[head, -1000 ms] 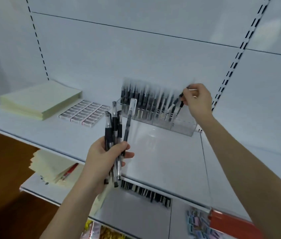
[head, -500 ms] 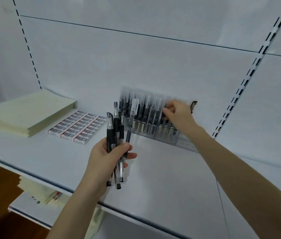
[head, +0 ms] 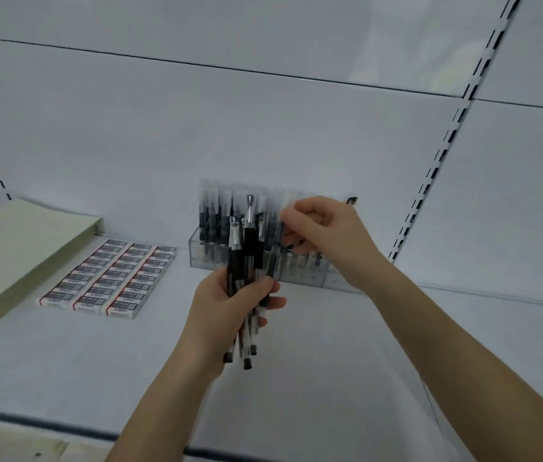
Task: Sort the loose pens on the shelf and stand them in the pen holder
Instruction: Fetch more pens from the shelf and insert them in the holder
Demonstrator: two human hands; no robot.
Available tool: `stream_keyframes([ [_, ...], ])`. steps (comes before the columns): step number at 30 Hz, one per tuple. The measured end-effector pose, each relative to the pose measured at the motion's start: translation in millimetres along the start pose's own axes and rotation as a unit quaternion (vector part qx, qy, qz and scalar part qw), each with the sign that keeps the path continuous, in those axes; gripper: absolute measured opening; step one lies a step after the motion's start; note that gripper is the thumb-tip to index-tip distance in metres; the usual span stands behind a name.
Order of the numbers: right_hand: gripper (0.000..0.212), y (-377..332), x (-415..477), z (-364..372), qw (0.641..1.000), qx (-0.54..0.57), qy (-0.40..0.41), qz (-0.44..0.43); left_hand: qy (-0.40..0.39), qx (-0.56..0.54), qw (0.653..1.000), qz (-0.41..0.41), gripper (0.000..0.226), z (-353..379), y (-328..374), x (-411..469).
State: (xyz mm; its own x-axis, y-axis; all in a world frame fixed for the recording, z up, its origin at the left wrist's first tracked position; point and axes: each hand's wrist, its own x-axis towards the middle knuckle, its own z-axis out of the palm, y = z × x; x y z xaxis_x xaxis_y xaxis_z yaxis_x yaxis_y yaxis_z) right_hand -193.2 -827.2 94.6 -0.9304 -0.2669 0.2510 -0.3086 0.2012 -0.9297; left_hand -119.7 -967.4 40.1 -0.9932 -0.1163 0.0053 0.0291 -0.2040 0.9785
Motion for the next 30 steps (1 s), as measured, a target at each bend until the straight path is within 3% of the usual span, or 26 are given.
stream_keyframes([
  [4, 0.001, -6.2, 1.3, -9.1, 0.997, 0.028, 0.07, -0.006, -0.029, 0.016, 0.999, -0.006, 0.01, -0.9, 3.3, 7.4],
  [7, 0.009, -9.7, 8.7, -29.1, 0.979, 0.024, 0.198, -0.044, -0.001, 0.022, 1.0, -0.014, 0.007, -12.4, 1.2, 12.8],
  [9, 0.013, -6.6, 14.8, -33.6, 0.97, -0.034, 0.234, -0.058, 0.005, 0.03, 0.999, -0.016, 0.005, -20.3, 0.3, 14.1],
  [14, 0.002, 12.9, 30.6, -14.7, 0.962, -0.147, 0.222, -0.054, -0.002, 0.04, 0.999, -0.005, 0.003, -29.8, 0.7, 12.4],
  [17, 0.006, 20.4, 34.1, -8.7, 0.951, -0.202, 0.227, -0.062, -0.006, 0.036, 0.999, -0.001, 0.004, -33.3, 2.5, 13.0],
  [23, 0.014, 23.4, 37.9, -8.7, 0.949, -0.223, 0.22, -0.046, -0.029, 0.02, 0.999, -0.001, 0.006, -36.7, 1.5, 13.2],
  [30, 0.02, 42.3, 34.1, 0.5, 0.947, -0.27, 0.172, 0.029, -0.05, -0.021, 0.998, -0.015, 0.011, -36.2, -1.2, 10.9],
])
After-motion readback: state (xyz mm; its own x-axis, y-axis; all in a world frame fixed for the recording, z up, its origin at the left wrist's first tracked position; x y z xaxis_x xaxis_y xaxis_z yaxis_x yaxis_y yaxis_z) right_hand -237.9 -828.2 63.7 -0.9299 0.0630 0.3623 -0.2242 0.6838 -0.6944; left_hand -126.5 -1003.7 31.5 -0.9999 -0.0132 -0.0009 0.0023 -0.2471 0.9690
